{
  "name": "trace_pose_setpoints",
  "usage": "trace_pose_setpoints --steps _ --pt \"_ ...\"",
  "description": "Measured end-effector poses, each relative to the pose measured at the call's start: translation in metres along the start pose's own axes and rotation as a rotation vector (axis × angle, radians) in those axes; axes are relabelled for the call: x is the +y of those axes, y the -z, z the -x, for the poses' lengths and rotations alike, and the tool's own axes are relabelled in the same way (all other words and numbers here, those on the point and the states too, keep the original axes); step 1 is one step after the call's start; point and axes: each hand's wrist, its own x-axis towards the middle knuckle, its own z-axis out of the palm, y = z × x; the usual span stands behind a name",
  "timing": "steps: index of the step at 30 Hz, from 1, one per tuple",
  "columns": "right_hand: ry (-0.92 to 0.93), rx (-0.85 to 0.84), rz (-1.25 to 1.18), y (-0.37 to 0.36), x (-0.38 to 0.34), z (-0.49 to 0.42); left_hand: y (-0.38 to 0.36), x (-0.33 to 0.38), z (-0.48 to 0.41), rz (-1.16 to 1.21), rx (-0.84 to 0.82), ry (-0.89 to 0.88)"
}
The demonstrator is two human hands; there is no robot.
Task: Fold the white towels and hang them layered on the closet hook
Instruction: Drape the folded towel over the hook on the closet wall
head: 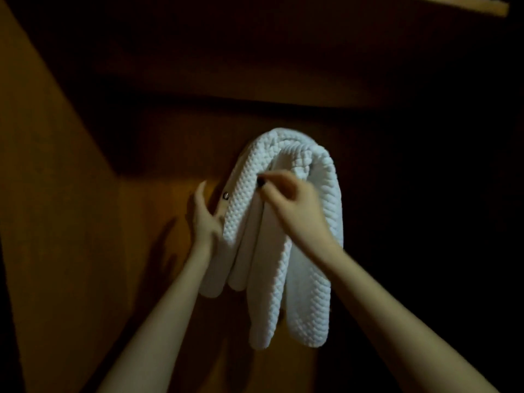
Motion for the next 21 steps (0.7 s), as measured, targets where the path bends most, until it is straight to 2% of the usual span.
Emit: trace_pose_setpoints --steps 4,6,9,13,17,21 --pt "0.071 0.226 -0.073 0.059 -0.002 -0.048 -0.023 0.059 -0.031 0.018 -0.343 -0.102" --pt "0.071 0.280 -0.043 0.083 0.011 -0.073 -0.033 0.066 -0.035 -0.018 -0.390 -0.080" --pt "-0.030 0.214 -0.018 0.106 0.049 -0.114 -0.044 0.069 -0.035 0.032 -0.295 -0.084" --pt "-0.174 -0.072 0.076 0.102 0.102 -0.148 -0.053 0.059 -0.037 0.052 -0.214 -0.141" --pt "-0.123 -0.230 0.073 0.087 0.137 -0.165 -0.053 0.053 -0.047 0.120 -0.171 -0.198" --pt "0.003 -0.194 0.091 0.086 0.155 -0.171 -0.052 0.057 -0.059 0.032 -0.042 -0.246"
